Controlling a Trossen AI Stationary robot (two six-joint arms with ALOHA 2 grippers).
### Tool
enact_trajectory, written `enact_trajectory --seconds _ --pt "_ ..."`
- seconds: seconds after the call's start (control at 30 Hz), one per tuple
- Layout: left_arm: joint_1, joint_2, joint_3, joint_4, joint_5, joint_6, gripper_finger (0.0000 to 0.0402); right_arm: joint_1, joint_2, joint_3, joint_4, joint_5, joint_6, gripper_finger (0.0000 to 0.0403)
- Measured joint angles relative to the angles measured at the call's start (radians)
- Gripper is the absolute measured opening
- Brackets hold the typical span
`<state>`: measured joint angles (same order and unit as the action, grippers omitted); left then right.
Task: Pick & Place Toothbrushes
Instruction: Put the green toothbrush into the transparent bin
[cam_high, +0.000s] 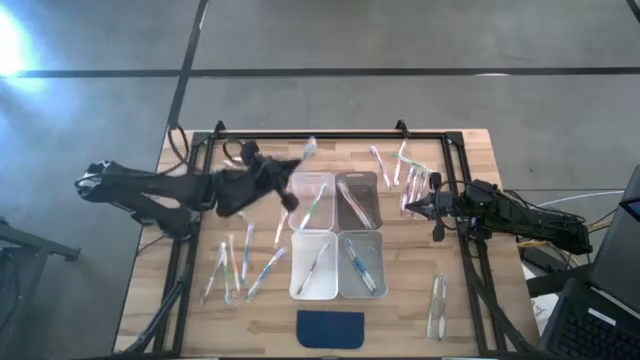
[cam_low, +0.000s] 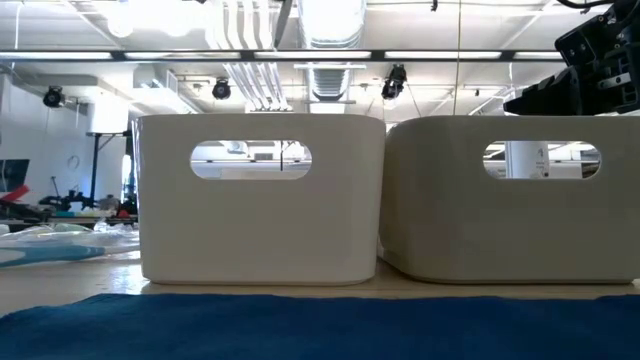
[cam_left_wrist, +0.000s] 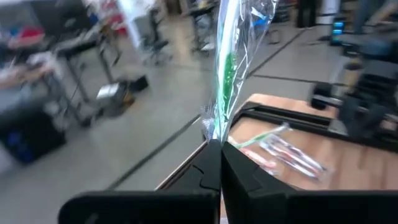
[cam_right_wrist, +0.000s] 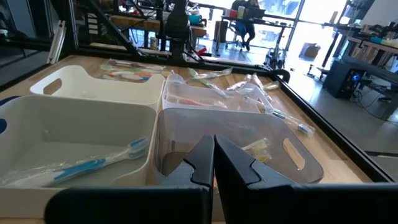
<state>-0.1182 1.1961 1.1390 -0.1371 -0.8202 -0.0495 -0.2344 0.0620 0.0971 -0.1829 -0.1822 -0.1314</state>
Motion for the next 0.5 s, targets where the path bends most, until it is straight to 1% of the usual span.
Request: enact_trajectory --seconds 0.03,0.13,0.27,0.37,0.5 --pt "0.022 0.0 0.017 -0.039 0.008 -0.038 0.0 0.0 0.0 0.0 0.0 0.0 0.0 0.0008" --pt "0.087 0.008 0.064 -0.15 0.076 -0.151 0.0 0.0 0.0 0.0 0.0 0.0 0.0 0.0008" --pt "0.15 0.057 0.121 -0.264 0.149 -0.246 0.0 0.0 0.0 0.0 0.0 0.0 0.0 0.0008" --pt "0.178 0.116 0.167 -0.334 0.171 -0.295 0.0 0.0 0.0 0.0 0.0 0.0 0.0 0.0008" --pt "0.197 0.206 0.24 -0.418 0.177 -0.336 0.0 0.0 0.0 0.0 0.0 0.0 0.0 0.0008"
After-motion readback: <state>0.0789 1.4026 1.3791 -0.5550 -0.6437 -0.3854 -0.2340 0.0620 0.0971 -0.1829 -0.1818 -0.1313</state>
